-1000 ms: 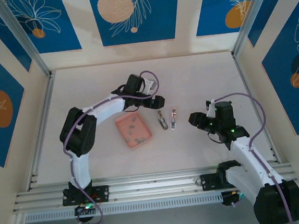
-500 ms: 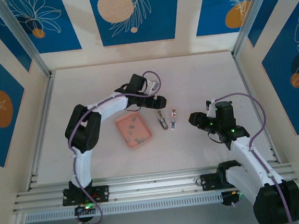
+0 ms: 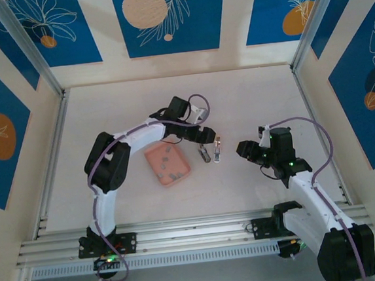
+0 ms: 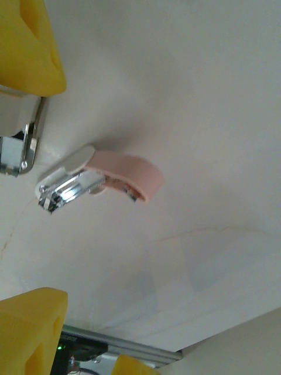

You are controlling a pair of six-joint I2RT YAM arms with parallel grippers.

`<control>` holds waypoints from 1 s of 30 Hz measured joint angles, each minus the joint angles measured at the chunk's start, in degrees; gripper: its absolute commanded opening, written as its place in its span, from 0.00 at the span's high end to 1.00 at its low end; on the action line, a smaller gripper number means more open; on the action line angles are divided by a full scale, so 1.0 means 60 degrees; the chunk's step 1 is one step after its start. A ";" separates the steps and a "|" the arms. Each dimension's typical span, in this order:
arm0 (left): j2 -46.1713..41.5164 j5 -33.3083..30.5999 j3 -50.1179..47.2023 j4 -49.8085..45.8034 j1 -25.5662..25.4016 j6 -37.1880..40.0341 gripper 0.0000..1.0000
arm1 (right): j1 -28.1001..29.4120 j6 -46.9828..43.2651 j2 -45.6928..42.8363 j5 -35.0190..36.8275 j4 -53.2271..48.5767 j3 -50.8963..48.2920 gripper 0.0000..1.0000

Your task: Load the staples into the stapler

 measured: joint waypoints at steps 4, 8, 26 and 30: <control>0.0000 0.0346 0.0000 -0.0138 -0.0160 0.0335 0.16 | 0.0000 0.0066 0.0000 0.0007 0.0098 -0.0018 0.57; 0.0000 0.0550 -0.0004 -0.0295 -0.0350 0.0590 0.16 | -0.0004 0.0160 0.0000 -0.0025 0.0222 -0.0033 0.57; -0.3960 -0.1359 -0.3887 0.1668 0.0226 -0.0135 0.11 | 0.1534 0.0022 0.1672 -0.0342 0.0200 0.1224 0.59; -0.4965 -0.2076 -0.4921 0.2138 0.0678 -0.0390 0.11 | 0.2328 -0.0040 0.3013 -0.0153 0.0164 0.2131 0.61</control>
